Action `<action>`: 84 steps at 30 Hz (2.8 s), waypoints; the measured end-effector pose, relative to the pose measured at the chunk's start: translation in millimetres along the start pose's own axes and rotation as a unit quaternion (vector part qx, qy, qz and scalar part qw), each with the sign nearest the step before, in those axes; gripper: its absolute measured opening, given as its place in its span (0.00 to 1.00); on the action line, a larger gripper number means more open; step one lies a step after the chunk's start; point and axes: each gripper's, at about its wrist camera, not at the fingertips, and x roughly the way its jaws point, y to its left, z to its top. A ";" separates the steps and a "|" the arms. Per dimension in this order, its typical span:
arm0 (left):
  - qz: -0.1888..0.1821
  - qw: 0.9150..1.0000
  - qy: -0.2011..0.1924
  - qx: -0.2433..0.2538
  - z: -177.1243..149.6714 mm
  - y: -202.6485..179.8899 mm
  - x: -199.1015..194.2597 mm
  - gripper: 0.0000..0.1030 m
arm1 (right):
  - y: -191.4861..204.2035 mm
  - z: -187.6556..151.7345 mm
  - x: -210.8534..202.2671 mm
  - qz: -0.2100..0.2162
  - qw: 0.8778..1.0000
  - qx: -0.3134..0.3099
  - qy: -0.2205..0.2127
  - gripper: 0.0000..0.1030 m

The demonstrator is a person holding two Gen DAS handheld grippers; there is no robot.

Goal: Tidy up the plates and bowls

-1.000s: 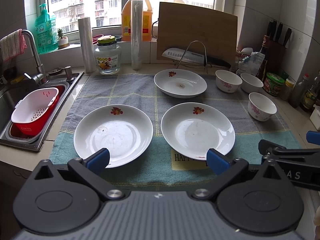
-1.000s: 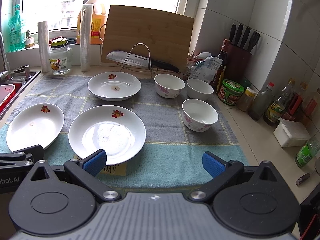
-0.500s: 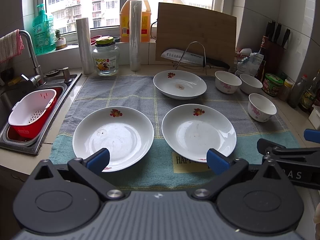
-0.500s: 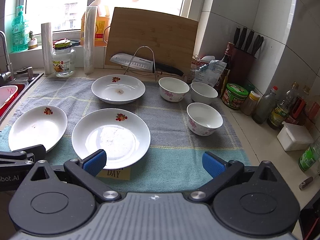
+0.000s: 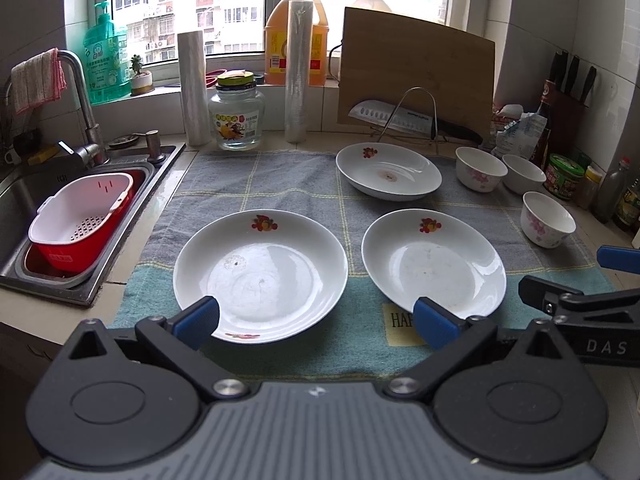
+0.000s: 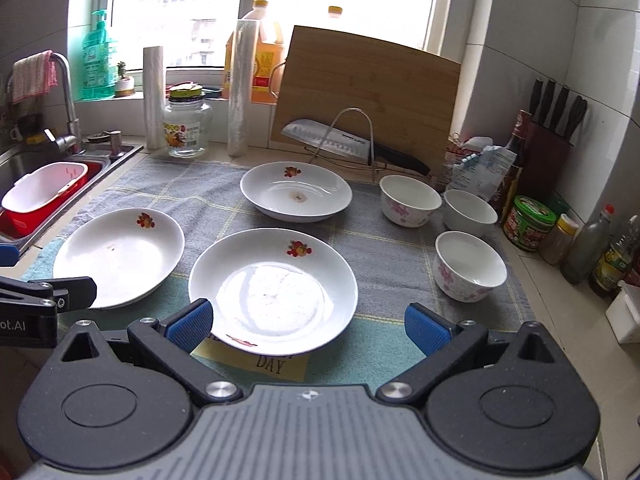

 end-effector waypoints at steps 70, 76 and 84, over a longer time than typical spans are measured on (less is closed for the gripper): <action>-0.053 0.991 0.118 0.046 33.7 130.6 117.9 0.99 | 160.9 -31.0 132.2 0.141 0.984 -0.078 0.070 1.00; -0.084 0.985 0.128 0.079 44.0 132.8 135.6 0.99 | 162.6 -38.2 133.2 0.147 0.986 -0.067 0.047 1.00; -0.119 0.976 0.141 0.112 57.2 128.9 154.8 0.99 | 160.1 -44.3 132.0 0.152 0.986 -0.067 0.023 1.00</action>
